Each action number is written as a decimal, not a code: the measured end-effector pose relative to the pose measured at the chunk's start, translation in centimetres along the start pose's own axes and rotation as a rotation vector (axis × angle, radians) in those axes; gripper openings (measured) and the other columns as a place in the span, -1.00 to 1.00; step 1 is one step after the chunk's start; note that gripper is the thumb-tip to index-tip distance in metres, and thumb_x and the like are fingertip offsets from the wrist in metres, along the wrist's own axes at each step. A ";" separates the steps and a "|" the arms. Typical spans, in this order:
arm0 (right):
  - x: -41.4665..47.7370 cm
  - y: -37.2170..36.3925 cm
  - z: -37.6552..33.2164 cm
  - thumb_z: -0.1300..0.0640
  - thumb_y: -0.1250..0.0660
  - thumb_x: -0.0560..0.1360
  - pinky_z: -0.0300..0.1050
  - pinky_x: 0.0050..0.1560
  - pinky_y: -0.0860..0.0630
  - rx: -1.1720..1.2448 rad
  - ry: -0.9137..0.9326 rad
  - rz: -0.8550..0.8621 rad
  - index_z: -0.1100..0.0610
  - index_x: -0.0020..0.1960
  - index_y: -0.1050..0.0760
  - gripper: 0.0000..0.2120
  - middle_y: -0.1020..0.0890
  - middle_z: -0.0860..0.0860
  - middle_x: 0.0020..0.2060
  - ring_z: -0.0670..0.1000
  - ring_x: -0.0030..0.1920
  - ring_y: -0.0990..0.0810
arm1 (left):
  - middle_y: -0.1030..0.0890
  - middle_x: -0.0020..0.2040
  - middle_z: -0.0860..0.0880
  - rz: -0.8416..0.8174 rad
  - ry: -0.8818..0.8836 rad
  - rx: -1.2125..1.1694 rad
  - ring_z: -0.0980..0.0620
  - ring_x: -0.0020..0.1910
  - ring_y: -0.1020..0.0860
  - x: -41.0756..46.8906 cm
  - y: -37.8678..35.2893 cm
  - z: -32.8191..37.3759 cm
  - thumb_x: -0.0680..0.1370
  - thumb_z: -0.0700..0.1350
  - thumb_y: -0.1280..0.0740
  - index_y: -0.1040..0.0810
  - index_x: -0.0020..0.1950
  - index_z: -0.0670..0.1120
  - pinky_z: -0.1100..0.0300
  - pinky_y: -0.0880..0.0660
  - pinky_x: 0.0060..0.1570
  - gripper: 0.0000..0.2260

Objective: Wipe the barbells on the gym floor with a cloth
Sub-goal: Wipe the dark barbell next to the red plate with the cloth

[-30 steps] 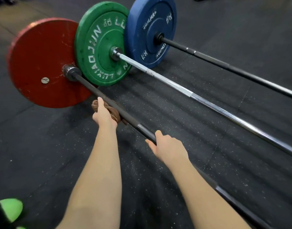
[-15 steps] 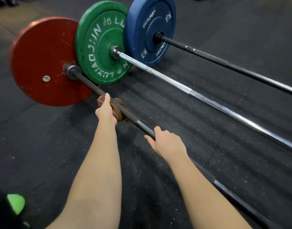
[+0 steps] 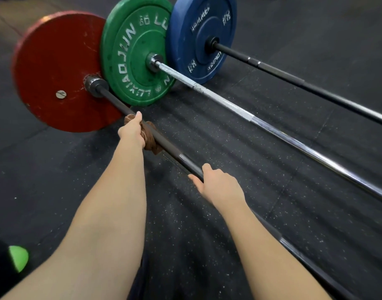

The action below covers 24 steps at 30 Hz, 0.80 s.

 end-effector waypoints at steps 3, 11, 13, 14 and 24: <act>0.0 0.2 0.0 -0.32 0.04 0.66 -0.02 -0.29 -0.38 -0.004 -0.005 -0.009 0.09 0.03 -0.21 -0.55 -0.36 -0.04 -0.36 0.08 -0.38 -0.39 | -0.72 0.02 -0.11 0.014 0.007 0.021 -0.15 -0.13 -0.72 -0.9 -0.3 0.6 0.28 0.10 -0.68 -0.54 0.19 -0.07 -0.24 -0.62 -0.05 -0.40; -0.2 0.6 -0.2 -0.32 0.04 0.66 -0.01 -0.29 -0.38 0.047 -0.006 -0.033 0.07 0.03 -0.21 -0.56 -0.37 -0.05 -0.35 0.02 -0.40 -0.36 | -0.64 0.14 -0.10 -0.030 0.105 0.007 -0.19 0.01 -0.66 -7.8 0.1 -4.5 0.41 0.13 -0.60 -0.49 0.30 -0.11 -0.31 -0.57 0.15 -0.40; -0.2 0.6 -0.1 -0.32 0.03 0.66 0.00 -0.29 -0.39 0.056 -0.010 -0.032 0.07 0.03 -0.21 -0.57 -0.37 -0.05 -0.34 0.02 -0.40 -0.37 | -0.65 0.16 -0.11 -0.084 0.116 -0.019 -0.18 0.00 -0.68 -7.9 0.2 -4.7 0.38 0.15 -0.62 -0.50 0.31 -0.10 -0.30 -0.59 0.10 -0.37; -0.2 0.6 -0.1 -0.32 0.03 0.66 -0.01 -0.29 -0.39 0.050 -0.011 -0.033 0.06 0.03 -0.21 -0.57 -0.37 -0.05 -0.34 0.00 -0.41 -0.36 | -0.68 0.15 -0.12 -0.109 0.121 -0.045 -0.18 -0.03 -0.70 -7.4 0.3 -4.3 0.33 0.15 -0.64 -0.52 0.29 -0.09 -0.29 -0.61 0.02 -0.35; -0.1 0.3 0.0 -0.31 0.05 0.67 -0.02 -0.30 -0.37 0.008 -0.013 -0.014 0.08 0.03 -0.20 -0.56 -0.35 -0.04 -0.37 0.02 -0.43 -0.32 | -0.73 0.04 -0.12 -0.015 0.065 0.039 -0.20 -0.15 -0.73 3.3 0.0 -1.5 0.27 0.15 -0.65 -0.55 0.26 -0.05 -0.40 -0.56 -0.07 -0.35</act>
Point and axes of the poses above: each hand's wrist, its own x-axis towards the middle knuckle, its own y-axis out of the back of the hand, z = x × y, the point moved 1 cm from there along x, towards the middle knuckle
